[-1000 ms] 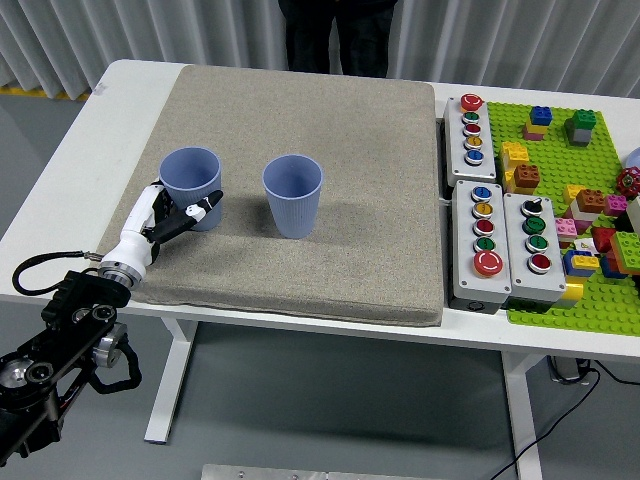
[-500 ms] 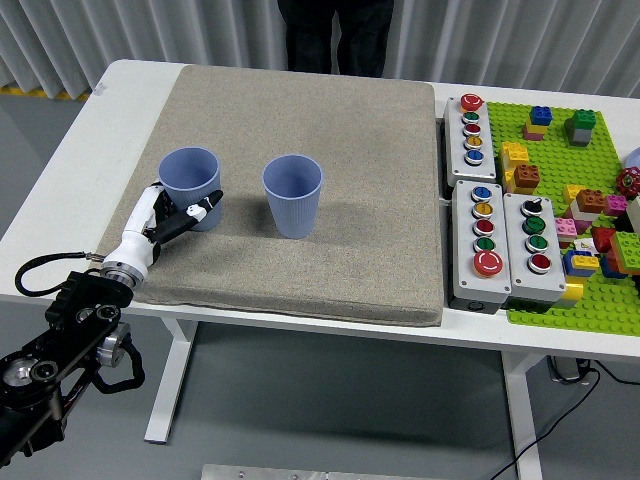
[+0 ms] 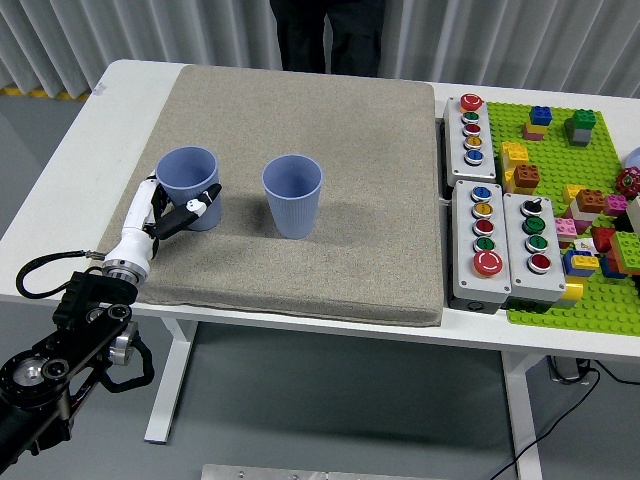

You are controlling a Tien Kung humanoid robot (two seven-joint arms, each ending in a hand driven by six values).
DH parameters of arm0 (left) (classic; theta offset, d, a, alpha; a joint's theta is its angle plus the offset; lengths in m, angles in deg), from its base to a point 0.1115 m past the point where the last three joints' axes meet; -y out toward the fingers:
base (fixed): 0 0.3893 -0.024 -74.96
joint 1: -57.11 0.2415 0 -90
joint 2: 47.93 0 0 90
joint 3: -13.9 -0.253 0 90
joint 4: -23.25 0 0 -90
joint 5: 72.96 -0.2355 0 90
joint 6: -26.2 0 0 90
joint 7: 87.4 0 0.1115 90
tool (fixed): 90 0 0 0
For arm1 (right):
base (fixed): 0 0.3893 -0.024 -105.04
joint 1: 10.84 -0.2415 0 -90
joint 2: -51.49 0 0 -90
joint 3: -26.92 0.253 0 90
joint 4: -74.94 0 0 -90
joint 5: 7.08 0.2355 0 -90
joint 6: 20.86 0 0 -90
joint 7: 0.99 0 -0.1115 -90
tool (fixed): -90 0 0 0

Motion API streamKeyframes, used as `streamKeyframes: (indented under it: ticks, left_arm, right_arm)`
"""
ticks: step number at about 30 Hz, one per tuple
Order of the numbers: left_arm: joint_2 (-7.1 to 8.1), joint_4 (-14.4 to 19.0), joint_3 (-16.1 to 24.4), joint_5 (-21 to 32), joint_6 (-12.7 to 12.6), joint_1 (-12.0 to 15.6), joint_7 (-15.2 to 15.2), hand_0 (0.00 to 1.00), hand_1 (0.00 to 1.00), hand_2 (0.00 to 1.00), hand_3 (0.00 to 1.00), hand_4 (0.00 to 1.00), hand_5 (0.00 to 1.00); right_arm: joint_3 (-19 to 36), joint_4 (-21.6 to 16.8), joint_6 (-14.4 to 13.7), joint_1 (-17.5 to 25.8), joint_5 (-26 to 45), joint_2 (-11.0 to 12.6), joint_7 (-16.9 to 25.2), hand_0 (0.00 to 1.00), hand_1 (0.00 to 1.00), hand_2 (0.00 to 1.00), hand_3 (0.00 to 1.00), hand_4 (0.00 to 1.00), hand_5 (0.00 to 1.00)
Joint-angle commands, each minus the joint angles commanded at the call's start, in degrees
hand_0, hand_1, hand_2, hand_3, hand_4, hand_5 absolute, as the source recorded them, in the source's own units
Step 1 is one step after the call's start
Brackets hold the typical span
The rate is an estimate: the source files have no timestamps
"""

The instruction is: Pick cup pour cup place

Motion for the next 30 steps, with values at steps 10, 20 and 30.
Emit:
streamKeyframes:
  ticks: [10,20,30]
  left_arm:
    - [-0.62,-0.2,-1.7,0.3,-4.6,0.7,-1.0,0.651,0.564,0.541,0.556,0.778,0.296]
    - [-0.54,1.0,-2.2,1.5,-7.2,0.9,-2.6,0.597,0.542,0.524,0.535,0.733,0.252]
    - [1.57,8.4,0.6,-4.7,-8.1,1.8,-1.1,0.611,0.543,0.523,0.533,0.759,0.279]
  right_arm:
    - [-0.1,0.0,0.0,-0.2,0.1,0.1,0.0,0.689,0.657,0.576,0.582,0.002,0.004]
    - [-0.4,0.0,0.0,-0.3,0.4,0.1,0.0,0.688,0.657,0.577,0.582,0.002,0.005]
    - [-0.1,0.0,0.0,0.0,0.0,0.1,0.0,0.689,0.657,0.576,0.581,0.002,0.004]
